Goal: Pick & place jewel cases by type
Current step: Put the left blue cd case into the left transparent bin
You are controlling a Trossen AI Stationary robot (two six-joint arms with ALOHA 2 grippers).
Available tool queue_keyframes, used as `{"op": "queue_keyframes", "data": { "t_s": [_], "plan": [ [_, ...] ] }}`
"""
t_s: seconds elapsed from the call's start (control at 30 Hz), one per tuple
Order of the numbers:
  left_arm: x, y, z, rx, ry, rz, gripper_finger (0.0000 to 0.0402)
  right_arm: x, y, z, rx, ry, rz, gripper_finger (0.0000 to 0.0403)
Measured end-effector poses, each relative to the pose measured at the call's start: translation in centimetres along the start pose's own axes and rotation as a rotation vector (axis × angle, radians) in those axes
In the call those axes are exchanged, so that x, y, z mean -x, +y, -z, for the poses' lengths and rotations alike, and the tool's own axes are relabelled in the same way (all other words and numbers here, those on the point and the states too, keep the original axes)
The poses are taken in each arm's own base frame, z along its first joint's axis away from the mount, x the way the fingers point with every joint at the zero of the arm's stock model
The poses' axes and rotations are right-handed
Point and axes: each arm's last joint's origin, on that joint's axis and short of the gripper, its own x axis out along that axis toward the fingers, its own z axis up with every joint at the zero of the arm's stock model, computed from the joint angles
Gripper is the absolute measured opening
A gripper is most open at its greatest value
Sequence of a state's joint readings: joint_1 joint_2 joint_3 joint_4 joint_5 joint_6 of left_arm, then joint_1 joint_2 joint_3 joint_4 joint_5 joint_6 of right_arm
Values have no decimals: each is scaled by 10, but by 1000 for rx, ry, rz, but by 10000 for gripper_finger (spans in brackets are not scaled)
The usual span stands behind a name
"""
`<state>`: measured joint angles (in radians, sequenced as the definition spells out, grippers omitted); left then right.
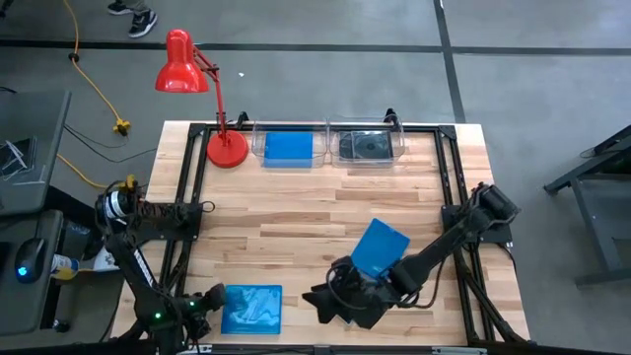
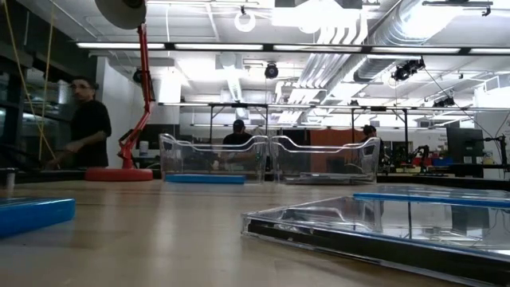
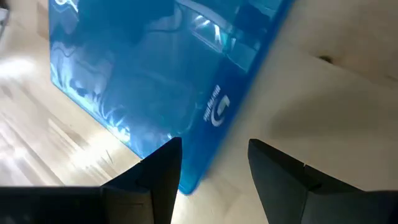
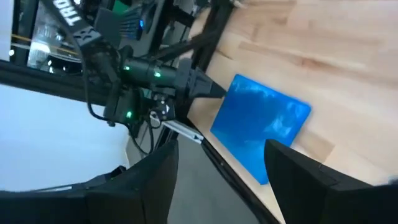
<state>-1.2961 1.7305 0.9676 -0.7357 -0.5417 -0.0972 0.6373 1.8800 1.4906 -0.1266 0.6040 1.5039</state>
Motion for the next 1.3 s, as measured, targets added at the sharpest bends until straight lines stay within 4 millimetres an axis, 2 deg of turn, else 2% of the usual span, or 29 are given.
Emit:
{"op": "queue_keyframes", "data": {
  "t_s": [0.23,0.47,0.77,0.93,1.1,1.3],
  "plan": [
    [-9,-5,-7,-47,-31,-43,182,-34,-24,24,-114,63,17,220],
    [-18,-9,-11,-52,-39,-108,182,-59,-40,13,-180,126,76,220],
    [-23,-9,-14,-36,-53,-194,182,-69,-60,-6,-180,233,262,220],
    [-25,-6,-15,-16,-60,-210,182,-71,-64,-11,-183,230,297,220],
    [-35,2,-18,27,-55,-239,182,-78,-68,-7,-195,230,292,220],
    [-49,9,-23,74,-52,-270,182,-88,-83,2,-219,271,338,220]
  ]
}}
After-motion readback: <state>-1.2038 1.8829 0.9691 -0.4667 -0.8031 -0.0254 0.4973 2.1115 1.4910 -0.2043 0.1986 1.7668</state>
